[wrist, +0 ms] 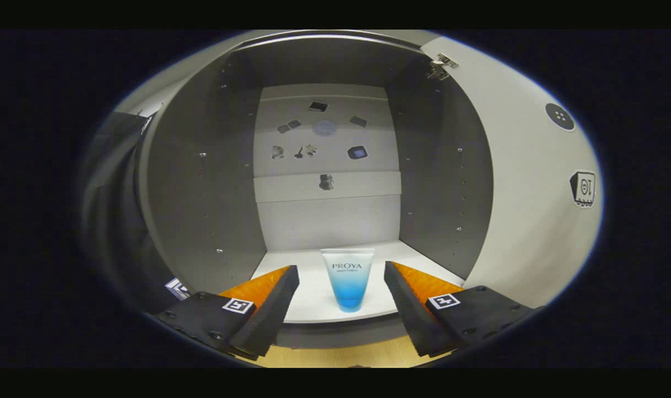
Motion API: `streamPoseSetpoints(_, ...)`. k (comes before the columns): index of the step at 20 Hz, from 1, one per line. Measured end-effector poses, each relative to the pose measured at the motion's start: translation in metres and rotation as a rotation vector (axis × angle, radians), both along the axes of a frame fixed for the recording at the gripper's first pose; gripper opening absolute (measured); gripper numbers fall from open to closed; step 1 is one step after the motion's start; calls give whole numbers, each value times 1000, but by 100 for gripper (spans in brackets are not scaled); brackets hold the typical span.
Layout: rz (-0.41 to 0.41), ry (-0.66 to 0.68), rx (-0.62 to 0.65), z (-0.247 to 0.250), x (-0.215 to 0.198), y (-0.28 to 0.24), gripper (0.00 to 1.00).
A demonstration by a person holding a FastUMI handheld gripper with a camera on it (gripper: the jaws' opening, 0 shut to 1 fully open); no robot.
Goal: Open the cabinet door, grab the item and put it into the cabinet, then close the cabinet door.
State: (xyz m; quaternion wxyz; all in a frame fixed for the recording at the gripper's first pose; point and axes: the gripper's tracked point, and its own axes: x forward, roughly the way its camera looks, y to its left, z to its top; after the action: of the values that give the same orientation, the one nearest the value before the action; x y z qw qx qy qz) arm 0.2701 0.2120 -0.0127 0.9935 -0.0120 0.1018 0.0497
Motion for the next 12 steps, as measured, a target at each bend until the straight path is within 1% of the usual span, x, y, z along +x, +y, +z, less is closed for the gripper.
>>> streamPoseSetpoints(4,-2,-3,-9,3,-49,-4,99)
streamPoseSetpoints(9,-3,-34,-28,13,-122,-18,99)
streamPoseSetpoints(12,8,-48,-9,14,-169,-27,99)
